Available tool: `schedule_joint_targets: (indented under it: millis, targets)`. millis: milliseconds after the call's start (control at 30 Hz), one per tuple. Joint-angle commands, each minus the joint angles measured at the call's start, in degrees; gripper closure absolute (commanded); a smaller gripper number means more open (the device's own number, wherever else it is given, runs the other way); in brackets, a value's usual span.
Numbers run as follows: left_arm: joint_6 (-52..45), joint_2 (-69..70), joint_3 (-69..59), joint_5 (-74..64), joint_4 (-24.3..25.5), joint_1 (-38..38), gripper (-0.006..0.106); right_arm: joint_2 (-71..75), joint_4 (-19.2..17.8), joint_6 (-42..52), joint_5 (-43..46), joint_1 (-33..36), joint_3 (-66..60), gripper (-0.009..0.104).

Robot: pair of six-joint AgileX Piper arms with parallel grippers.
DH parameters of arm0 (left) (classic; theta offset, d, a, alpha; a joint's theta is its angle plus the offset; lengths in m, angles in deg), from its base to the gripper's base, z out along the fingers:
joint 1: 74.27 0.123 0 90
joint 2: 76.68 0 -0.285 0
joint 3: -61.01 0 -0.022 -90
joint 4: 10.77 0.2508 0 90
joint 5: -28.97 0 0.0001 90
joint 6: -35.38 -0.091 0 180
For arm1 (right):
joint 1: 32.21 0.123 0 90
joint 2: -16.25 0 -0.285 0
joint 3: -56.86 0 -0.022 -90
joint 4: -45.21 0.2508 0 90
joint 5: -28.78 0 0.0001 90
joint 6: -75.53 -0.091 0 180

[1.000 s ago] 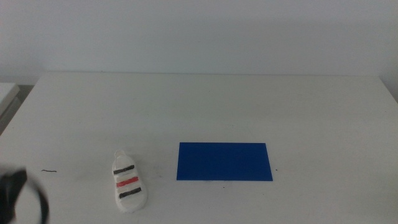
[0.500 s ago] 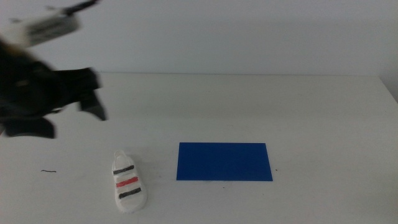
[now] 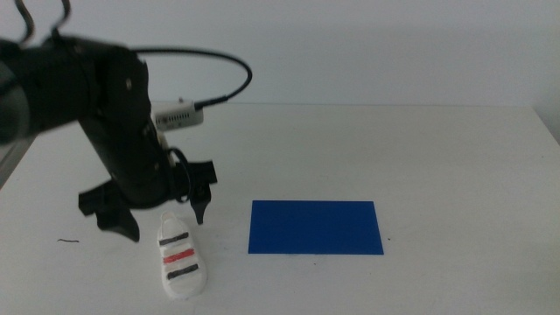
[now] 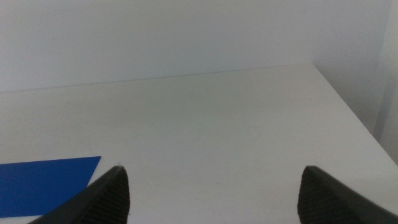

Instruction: Use one arm to grab the shoe from the table and place it on the mat.

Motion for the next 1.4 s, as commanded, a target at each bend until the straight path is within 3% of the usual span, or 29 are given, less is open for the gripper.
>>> schedule_joint_targets:
  millis: [0, 167, 533, 633, 833, 933, 1133, 1367]
  targets:
    - [2.0, 0.0, -3.4, 5.3, 0.3, -0.2, 0.007, 0.3, -0.3, 0.3, 0.4, 0.0, -0.1, 0.016]
    - [2.8, -0.7, -10.0, 20.0, 0.2, -0.2, 0.007, 0.3, -0.3, 0.3, 0.4, 0.0, -0.1, 0.016]
    - [4.9, -8.1, -10.4, 23.2, 0.9, 0.0, 0.01, 0.3, -0.3, 0.3, 0.4, 0.0, -0.1, 0.016]
    - [4.8, -7.8, -10.1, 21.0, 0.9, 0.0, 0.024, 0.3, -0.3, 0.3, 0.4, 0.0, -0.1, 0.016]
    - [3.3, -8.0, -2.6, 14.3, -1.5, -3.0, 0.081, 0.3, -0.3, 0.3, 0.4, 0.0, -0.1, 0.016]
    - [3.9, -10.6, 6.5, 10.9, -0.7, -7.0, 0.101, 0.3, -0.3, 0.3, 0.4, 0.0, -0.1, 0.016]
    - [1.4, -22.5, 28.5, -1.7, 0.0, -13.6, 0.102, 0.3, -0.3, 0.3, 0.4, 0.0, -0.1, 0.016]
    - [-3.3, -34.7, 47.3, -7.2, 5.3, -19.6, 0.102, 0.3, -0.3, 0.3, 0.4, 0.0, -0.1, 0.016]
